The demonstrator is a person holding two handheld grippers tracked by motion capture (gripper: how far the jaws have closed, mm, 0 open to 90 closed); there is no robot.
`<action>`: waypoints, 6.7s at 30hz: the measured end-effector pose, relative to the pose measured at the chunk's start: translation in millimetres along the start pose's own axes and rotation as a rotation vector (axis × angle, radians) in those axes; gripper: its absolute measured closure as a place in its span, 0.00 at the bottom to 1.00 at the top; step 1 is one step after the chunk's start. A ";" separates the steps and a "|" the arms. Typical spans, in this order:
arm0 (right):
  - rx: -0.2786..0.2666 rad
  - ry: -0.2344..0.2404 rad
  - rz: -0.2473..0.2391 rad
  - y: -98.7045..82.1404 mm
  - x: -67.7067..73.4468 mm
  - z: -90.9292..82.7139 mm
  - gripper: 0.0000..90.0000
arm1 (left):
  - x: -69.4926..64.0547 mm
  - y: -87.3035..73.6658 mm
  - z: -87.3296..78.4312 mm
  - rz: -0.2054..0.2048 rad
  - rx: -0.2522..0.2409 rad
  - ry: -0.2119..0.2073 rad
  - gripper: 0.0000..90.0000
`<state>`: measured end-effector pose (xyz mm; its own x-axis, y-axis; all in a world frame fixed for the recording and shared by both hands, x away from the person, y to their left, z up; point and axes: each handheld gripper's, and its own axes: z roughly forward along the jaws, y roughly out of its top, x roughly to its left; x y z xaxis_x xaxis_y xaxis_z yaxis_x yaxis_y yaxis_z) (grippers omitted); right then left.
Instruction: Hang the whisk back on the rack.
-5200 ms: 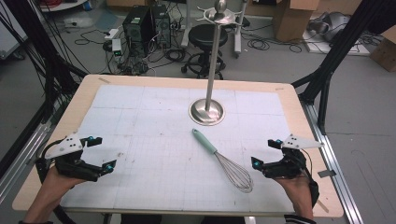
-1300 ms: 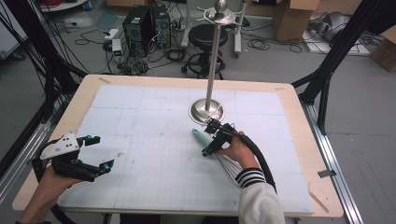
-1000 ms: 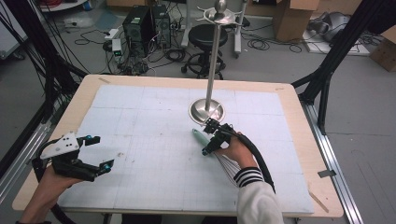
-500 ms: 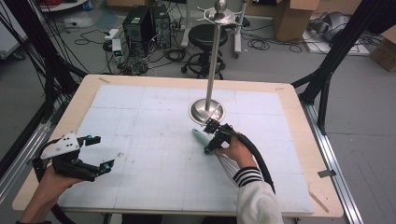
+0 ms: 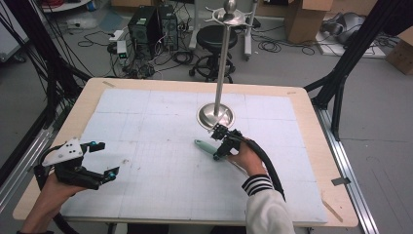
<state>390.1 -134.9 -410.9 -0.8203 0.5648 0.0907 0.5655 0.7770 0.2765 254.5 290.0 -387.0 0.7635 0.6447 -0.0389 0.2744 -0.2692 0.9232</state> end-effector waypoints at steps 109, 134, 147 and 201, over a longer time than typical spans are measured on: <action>-0.694 -0.003 -0.057 -50.5 -74.9 -255.4 0.77 | -0.3 1.7 0.7 0.008 0.017 -0.004 0.02; -0.700 -0.038 -0.061 -29.0 -95.8 -275.3 0.77 | -2.4 1.6 3.4 0.015 0.029 -0.004 0.02; -0.720 -0.044 -0.060 -17.6 -104.1 -275.3 0.77 | -3.5 1.3 4.6 0.016 0.032 -0.013 0.02; -0.721 -0.084 -0.043 27.4 -104.0 -241.5 0.70 | -4.3 0.7 5.5 0.022 0.037 -0.022 0.02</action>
<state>470.3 -239.5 -181.6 -0.8149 0.5796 0.0000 0.3120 0.4387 0.8427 254.7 283.1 -388.3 0.7822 0.6225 -0.0276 0.2787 -0.3099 0.9090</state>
